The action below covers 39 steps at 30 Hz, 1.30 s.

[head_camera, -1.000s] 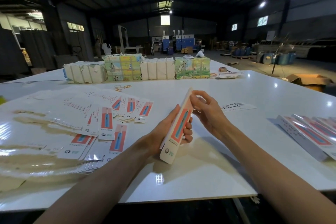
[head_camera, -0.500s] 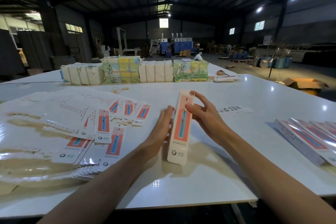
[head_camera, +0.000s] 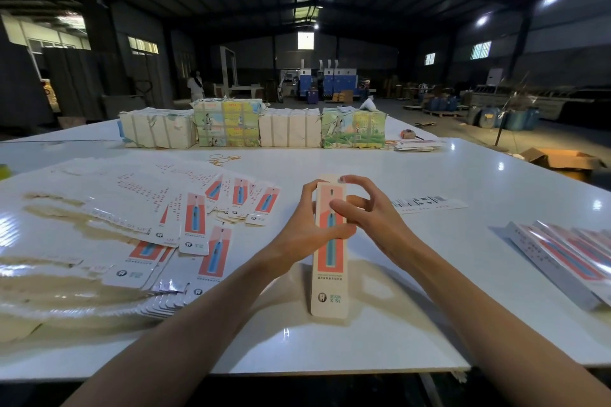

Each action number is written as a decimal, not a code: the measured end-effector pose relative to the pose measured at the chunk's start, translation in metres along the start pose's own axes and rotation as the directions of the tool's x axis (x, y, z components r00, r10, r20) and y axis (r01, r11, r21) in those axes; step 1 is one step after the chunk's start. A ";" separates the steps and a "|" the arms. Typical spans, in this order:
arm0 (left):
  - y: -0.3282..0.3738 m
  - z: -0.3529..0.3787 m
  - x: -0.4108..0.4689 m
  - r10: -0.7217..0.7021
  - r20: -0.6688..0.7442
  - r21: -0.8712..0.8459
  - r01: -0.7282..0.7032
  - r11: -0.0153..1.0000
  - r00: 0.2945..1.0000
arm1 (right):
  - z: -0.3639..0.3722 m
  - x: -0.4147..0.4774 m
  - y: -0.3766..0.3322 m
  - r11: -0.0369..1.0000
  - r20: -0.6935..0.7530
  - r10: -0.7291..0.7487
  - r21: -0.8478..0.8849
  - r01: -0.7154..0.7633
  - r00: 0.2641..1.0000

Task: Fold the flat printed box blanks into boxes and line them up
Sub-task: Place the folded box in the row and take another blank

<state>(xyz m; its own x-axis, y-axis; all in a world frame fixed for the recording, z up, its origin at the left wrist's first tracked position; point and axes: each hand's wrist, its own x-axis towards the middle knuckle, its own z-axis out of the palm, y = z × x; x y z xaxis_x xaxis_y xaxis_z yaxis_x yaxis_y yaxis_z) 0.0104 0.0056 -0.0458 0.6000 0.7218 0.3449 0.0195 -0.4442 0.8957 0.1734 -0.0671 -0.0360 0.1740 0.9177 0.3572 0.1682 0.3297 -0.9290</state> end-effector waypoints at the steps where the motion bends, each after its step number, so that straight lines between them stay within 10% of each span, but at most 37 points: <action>1: 0.000 0.000 0.000 -0.006 0.008 -0.002 0.006 1.000 1.000 | 0.001 -0.001 -0.001 1.000 0.002 -0.015 -0.010 0.015 1.000; 20: 0.002 0.000 -0.007 -0.164 0.161 0.070 0.155 0.985 0.973 | -0.006 0.005 0.005 0.979 -0.151 0.169 0.137 -0.149 0.974; 26: 0.001 -0.001 -0.006 -0.210 0.294 -0.056 0.237 0.970 0.932 | -0.014 0.003 0.004 0.998 -0.142 0.032 -0.043 -0.039 0.989; 32: -0.003 0.002 0.000 -0.193 0.209 -0.068 0.211 0.975 0.959 | -0.010 0.004 0.002 0.973 -0.218 -0.176 -0.189 0.135 0.960; 39: -0.006 -0.004 -0.001 -0.224 0.161 -0.005 0.228 0.974 0.961 | -0.006 -0.002 -0.004 1.000 -0.110 -0.024 -0.012 0.023 0.994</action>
<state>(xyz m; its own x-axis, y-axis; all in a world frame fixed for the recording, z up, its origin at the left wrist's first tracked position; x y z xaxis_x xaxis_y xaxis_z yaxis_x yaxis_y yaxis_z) 0.0067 0.0098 -0.0501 0.7007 0.7082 0.0858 0.1513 -0.2651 0.9523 0.1780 -0.0715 -0.0326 0.2751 0.8795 0.3882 0.1839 0.3482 -0.9192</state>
